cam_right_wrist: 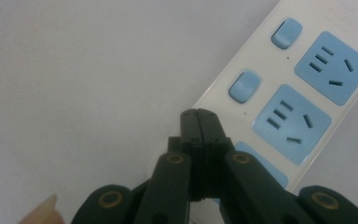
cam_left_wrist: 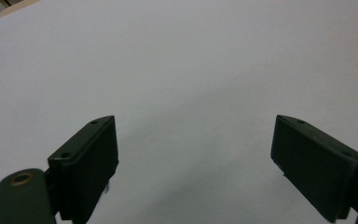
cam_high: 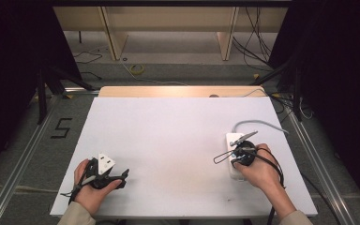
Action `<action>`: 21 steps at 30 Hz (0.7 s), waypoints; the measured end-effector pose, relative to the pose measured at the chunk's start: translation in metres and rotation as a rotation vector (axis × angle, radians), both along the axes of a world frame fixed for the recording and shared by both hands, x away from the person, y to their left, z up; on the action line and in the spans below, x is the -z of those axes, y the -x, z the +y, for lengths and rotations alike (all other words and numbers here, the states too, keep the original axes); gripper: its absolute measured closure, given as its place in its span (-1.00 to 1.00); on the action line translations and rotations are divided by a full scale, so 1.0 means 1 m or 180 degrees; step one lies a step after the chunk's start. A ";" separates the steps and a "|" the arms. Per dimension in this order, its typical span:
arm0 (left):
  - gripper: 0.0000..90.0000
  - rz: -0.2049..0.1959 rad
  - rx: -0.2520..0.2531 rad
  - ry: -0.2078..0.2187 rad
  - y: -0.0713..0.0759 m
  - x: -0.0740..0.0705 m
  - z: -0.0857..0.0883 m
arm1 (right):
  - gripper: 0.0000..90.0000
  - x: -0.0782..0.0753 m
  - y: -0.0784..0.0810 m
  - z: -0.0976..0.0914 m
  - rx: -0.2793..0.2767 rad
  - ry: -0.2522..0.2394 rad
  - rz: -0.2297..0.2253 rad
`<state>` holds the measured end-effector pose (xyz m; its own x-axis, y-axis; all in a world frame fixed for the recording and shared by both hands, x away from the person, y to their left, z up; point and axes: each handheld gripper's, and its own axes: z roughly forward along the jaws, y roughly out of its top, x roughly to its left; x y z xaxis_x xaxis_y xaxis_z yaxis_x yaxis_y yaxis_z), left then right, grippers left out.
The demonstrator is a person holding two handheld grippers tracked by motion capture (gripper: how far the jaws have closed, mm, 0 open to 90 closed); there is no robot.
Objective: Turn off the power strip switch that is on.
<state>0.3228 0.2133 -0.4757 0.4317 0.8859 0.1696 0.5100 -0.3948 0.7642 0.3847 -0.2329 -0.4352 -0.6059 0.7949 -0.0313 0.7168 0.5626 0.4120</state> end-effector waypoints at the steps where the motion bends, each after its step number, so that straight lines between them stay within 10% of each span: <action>1: -0.68 0.0002 0.0004 -0.0003 0.000 0.000 0.000 | 1.00 0.000 0.000 0.000 0.0002 0.0001 -0.0006; 21: -0.68 0.0012 0.0008 -0.0001 0.000 0.000 0.000 | 1.00 -0.002 0.000 -0.001 0.0021 -0.0070 -0.0088</action>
